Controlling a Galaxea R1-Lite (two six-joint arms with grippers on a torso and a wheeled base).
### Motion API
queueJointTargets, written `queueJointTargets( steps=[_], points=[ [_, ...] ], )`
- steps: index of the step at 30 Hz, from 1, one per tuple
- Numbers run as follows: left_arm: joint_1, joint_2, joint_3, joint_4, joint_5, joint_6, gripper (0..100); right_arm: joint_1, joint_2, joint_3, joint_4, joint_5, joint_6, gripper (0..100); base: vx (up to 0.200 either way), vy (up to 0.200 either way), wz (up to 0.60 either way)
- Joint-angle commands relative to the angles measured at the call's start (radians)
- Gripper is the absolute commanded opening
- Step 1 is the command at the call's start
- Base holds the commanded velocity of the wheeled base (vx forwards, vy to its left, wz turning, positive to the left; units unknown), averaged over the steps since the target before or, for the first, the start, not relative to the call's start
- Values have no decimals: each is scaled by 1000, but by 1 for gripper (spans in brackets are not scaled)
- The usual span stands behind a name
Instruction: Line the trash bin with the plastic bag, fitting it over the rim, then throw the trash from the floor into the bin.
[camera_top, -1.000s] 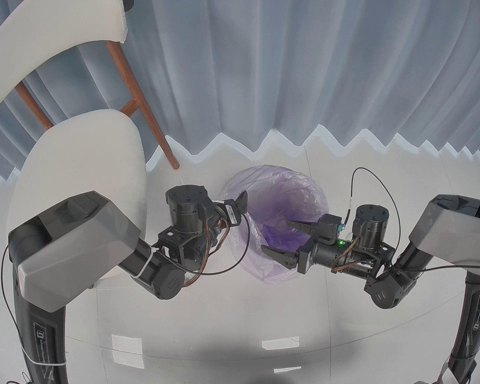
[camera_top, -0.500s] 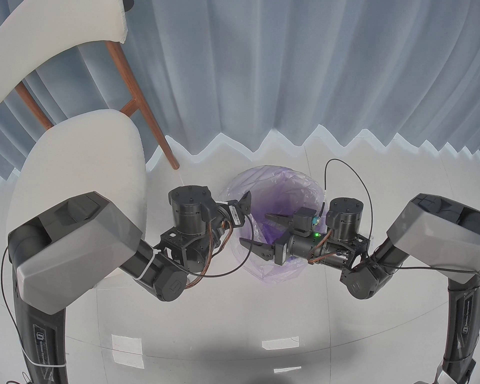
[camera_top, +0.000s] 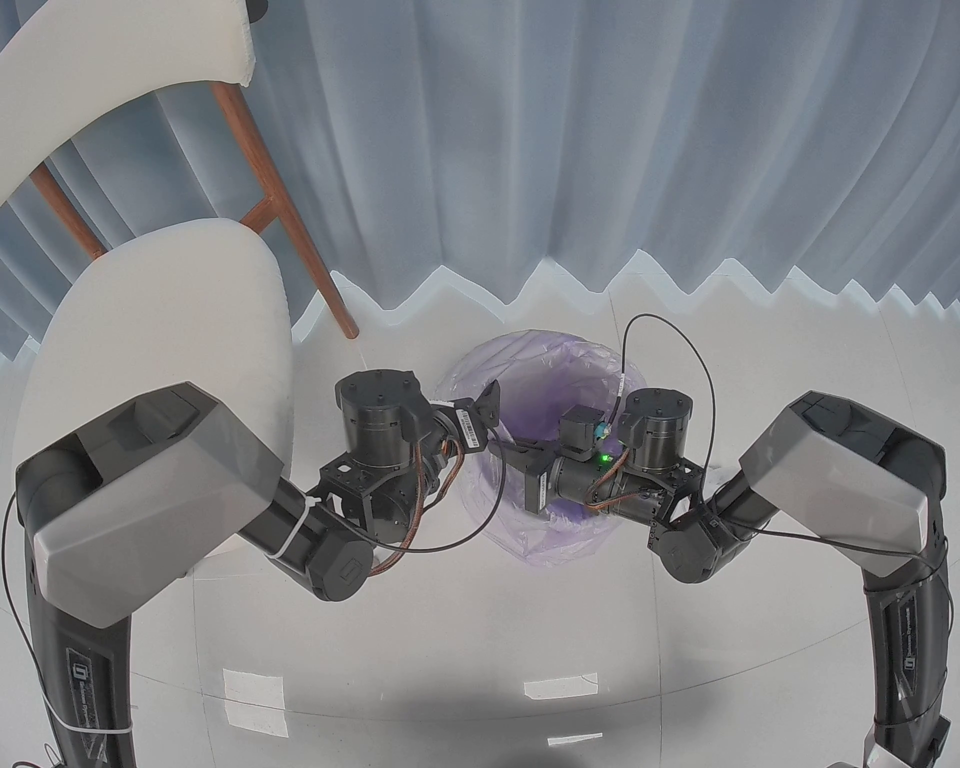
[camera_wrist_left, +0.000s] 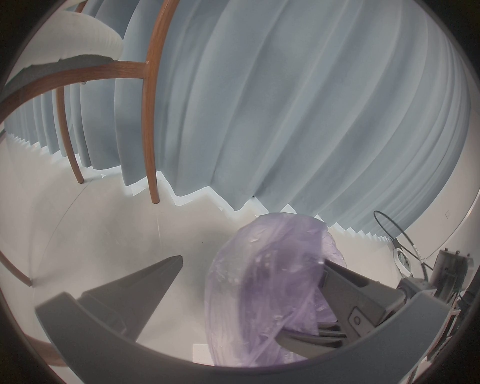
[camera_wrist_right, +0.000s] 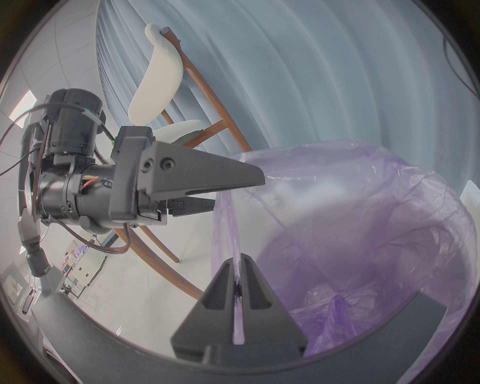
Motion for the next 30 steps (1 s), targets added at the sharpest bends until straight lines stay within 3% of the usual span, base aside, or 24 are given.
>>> queueJointTargets(
  steps=[1,15,22,23,30],
  points=[
    [-6,-3,-1,-9,-1,3,100,0,41,-39,2,-8,4,0,0,0,0],
    [-7,-123,17,23,-20,3,100,7,82,-137,44,-18,16,0,0,0,0],
    [14,-128,91,3,-12,2,100,54,79,-132,38,-23,16,0,0,0,0],
    [16,-128,91,1,-12,3,100,56,79,-132,35,-23,18,100,0,0,0],
    [25,-141,93,1,-11,3,100,54,4,-63,-14,-29,142,100,0,0,0]
  ],
)
